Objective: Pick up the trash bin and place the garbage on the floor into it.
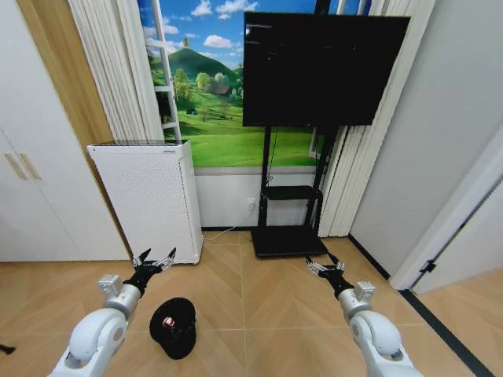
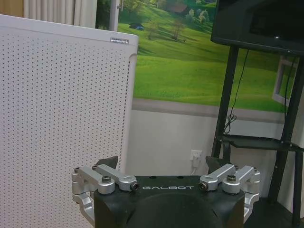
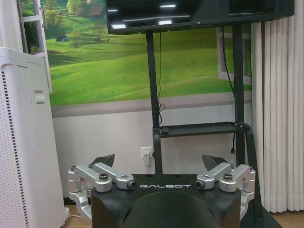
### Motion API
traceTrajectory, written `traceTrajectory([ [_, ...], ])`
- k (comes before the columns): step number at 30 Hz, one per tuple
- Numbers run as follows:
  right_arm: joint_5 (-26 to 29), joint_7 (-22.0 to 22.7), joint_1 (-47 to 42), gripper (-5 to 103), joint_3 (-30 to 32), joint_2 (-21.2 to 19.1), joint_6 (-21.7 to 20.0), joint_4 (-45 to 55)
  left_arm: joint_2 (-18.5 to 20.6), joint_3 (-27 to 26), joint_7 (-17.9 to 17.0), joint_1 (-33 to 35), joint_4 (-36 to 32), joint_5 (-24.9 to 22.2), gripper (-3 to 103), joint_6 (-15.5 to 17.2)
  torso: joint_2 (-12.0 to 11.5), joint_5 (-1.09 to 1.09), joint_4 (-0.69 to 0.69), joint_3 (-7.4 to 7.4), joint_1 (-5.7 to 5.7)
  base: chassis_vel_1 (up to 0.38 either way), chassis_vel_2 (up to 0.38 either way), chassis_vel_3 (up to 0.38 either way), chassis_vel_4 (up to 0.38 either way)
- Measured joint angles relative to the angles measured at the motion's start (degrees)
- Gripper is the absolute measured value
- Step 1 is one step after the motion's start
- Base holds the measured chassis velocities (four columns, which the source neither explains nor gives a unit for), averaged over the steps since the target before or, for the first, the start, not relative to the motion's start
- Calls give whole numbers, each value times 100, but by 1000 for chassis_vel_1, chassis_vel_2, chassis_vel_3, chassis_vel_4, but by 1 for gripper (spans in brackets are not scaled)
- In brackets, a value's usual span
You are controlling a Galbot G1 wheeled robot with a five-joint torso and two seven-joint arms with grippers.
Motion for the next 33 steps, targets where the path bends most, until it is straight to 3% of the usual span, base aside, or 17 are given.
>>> traceTrajectory([
  [6,-5,0,-1,100,-15,9,-6,23,-22,-11,0,20,-19,35,100,-11,170,0,0,98,72,0,0,0,0],
  [16,-6,-1,-8,100,-20,10,-11,28,-25,-8,-1,19,-20,8,100,-41,261,0,0,150,112,0,0,0,0],
  [20,-8,-6,-24,100,-23,13,-42,46,-45,23,-133,12,-77,-124,100,-50,337,0,0,196,143,0,0,0,0],
  [33,-76,-84,-92,100,19,40,-153,68,-28,22,-138,-54,7,-138,100,-55,315,3,-2,183,134,17,-118,-22,128],
])
